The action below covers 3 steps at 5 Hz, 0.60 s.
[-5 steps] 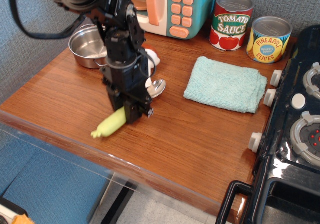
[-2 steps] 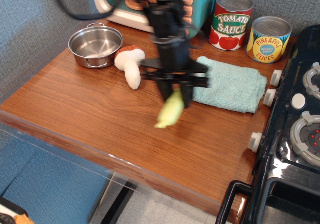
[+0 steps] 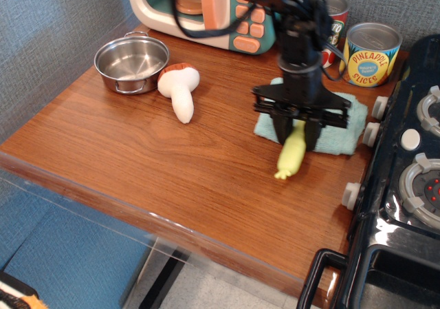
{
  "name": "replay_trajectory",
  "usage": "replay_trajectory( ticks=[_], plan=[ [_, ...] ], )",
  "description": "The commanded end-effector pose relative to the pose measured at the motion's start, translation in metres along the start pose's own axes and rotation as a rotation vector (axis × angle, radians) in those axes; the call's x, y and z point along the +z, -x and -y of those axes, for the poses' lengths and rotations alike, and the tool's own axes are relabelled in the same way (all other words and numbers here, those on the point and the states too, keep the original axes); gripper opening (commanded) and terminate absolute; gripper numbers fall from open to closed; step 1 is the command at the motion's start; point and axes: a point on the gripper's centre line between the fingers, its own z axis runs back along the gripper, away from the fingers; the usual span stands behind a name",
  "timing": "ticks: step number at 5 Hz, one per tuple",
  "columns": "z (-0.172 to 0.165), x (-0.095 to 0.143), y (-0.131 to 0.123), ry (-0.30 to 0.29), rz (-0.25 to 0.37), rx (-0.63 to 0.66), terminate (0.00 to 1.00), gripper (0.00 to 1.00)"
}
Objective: Pick up the spoon and put it on the napkin.
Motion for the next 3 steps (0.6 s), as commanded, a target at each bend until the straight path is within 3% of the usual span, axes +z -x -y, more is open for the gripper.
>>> replay_trajectory(
  ticks=[1,2,3],
  plan=[
    [0.004,0.024,-0.035,-0.028,0.106,-0.007,0.00,0.00],
    [0.004,0.027,-0.035,-0.010,0.098,0.000,0.00,1.00],
    [0.004,0.035,-0.033,-0.015,0.094,0.002,0.00,1.00]
  ],
)
